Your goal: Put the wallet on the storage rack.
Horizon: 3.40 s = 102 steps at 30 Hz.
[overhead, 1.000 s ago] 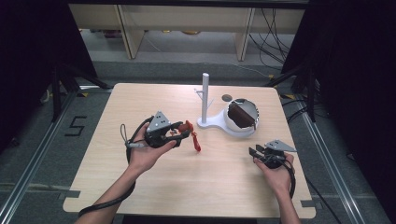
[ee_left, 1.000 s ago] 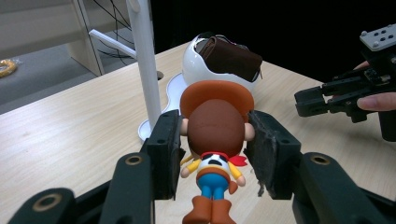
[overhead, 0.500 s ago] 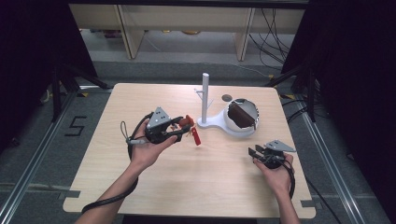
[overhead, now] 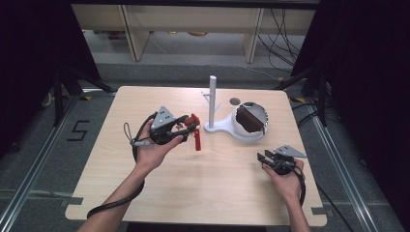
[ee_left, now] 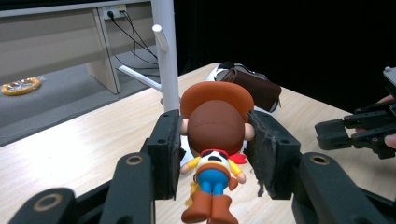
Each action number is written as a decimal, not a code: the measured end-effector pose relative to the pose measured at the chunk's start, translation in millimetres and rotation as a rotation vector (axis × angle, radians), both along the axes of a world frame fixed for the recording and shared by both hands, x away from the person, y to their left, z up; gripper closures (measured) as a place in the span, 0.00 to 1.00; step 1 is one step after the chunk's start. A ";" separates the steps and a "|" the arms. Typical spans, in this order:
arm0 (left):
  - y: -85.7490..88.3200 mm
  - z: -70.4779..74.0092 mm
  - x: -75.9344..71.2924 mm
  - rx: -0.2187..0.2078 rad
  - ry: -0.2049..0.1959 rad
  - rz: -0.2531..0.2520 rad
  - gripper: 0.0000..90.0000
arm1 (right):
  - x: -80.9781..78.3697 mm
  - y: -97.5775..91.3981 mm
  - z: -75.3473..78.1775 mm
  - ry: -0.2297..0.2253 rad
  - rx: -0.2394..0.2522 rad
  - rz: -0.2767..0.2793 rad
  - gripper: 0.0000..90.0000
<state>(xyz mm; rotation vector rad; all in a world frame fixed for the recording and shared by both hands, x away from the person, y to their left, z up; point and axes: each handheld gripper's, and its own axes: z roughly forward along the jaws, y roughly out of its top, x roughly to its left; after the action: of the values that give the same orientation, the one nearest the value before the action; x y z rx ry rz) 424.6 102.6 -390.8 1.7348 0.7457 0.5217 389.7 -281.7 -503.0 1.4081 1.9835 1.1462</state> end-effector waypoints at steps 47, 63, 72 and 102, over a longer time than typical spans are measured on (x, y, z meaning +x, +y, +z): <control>-7.2 27.1 29.5 -0.062 -0.088 0.071 0.61 | 2.8 -1.2 -1.6 -0.029 -0.020 0.027 0.68; -12.1 36.4 37.1 -0.064 -0.109 0.076 0.61 | 2.8 -1.8 -2.0 -0.027 -0.020 0.027 0.68; -12.2 39.3 40.4 -0.072 -0.119 0.087 0.61 | 2.9 -1.8 -2.3 -0.028 -0.020 0.028 0.68; -20.3 46.5 51.7 -0.069 -0.123 0.090 0.61 | 1.0 -0.5 -2.3 -0.003 0.001 0.004 0.68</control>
<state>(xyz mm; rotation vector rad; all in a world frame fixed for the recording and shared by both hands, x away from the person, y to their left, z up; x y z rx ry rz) 476.3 82.3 -344.3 1.5959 0.7478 0.6502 390.6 -282.1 -505.2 1.4024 1.9846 1.1502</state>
